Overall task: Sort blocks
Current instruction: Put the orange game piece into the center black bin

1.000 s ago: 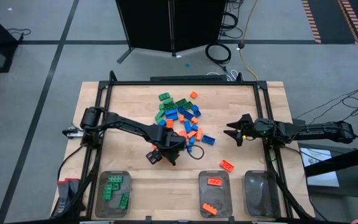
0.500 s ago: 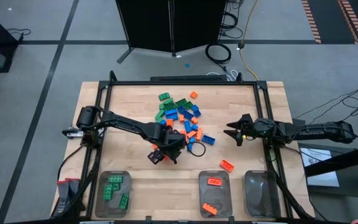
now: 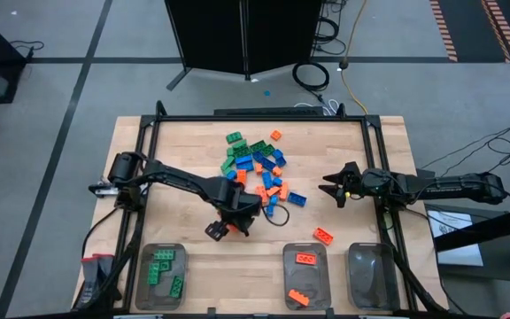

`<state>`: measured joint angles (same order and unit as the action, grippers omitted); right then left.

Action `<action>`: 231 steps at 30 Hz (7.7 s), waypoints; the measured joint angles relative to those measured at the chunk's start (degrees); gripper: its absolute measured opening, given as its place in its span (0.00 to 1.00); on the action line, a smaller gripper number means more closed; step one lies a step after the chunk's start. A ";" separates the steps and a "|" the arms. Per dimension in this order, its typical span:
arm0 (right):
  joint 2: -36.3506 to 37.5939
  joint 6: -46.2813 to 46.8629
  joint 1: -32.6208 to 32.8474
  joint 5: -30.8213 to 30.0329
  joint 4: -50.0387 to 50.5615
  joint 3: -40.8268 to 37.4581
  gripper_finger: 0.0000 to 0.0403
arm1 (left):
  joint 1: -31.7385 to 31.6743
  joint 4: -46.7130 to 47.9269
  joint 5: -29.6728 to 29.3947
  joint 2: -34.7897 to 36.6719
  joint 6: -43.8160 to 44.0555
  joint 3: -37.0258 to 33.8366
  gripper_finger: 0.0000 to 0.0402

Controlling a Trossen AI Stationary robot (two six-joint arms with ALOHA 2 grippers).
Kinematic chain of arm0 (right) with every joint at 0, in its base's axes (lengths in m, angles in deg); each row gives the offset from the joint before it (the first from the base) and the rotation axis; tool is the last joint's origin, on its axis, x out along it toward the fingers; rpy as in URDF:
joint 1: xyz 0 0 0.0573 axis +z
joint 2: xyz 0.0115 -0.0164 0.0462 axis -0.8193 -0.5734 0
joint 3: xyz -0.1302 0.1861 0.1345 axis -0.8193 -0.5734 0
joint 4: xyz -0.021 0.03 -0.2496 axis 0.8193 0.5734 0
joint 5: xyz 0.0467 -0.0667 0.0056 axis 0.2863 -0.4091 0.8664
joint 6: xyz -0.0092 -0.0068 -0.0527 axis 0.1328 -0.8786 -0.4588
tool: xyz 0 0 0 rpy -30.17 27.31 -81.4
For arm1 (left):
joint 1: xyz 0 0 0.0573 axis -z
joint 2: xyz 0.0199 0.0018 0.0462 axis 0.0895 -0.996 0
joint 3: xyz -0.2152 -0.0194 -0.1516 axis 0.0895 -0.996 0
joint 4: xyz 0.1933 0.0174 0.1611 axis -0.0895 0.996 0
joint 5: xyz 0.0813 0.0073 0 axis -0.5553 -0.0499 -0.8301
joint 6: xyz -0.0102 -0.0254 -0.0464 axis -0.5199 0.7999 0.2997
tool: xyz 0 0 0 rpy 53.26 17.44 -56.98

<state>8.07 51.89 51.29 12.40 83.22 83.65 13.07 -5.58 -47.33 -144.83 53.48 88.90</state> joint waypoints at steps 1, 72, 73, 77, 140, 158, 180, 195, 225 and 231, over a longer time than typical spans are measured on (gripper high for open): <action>-0.02 -0.22 0.02 -0.02 0.00 0.00 0.59 | 0.24 -0.07 0.13 0.00 -0.09 -0.02 0.73; -0.28 3.60 0.00 -4.04 -0.48 0.00 0.59 | 4.90 -62.52 17.86 -17.68 37.55 16.98 0.34; -0.28 3.58 0.00 -4.04 -0.48 0.00 0.59 | 4.94 -62.64 16.95 -17.65 37.51 16.98 0.39; -0.31 3.58 0.00 -4.03 -0.48 0.00 0.59 | 5.02 -62.81 14.82 -17.59 37.43 17.00 0.60; -1.29 -4.20 0.02 -4.08 -0.48 0.00 0.59 | -5.18 -27.69 -16.17 12.57 61.87 -30.12 0.51; -1.78 -3.92 0.02 -4.12 -0.48 0.00 0.59 | -4.07 -51.30 -17.95 12.76 53.84 -0.76 0.30; -1.92 0.28 0.02 -4.06 -0.50 0.00 0.59 | 4.80 -57.37 4.79 -11.45 52.18 16.72 0.30; -2.18 -13.50 0.02 3.20 2.79 13.27 0.59 | 5.11 -52.04 5.00 -12.77 51.26 16.80 0.61; -31.88 -6.75 12.49 19.72 58.20 46.77 0.31 | 6.04 -44.52 -5.64 6.04 43.83 20.06 0.65; -38.38 -10.40 14.82 19.75 55.50 46.75 0.03 | 6.61 -37.48 -14.75 12.26 42.31 20.04 0.65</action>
<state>-30.31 41.49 66.11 32.15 138.71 130.41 19.68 -43.07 -62.08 -132.57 95.79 108.95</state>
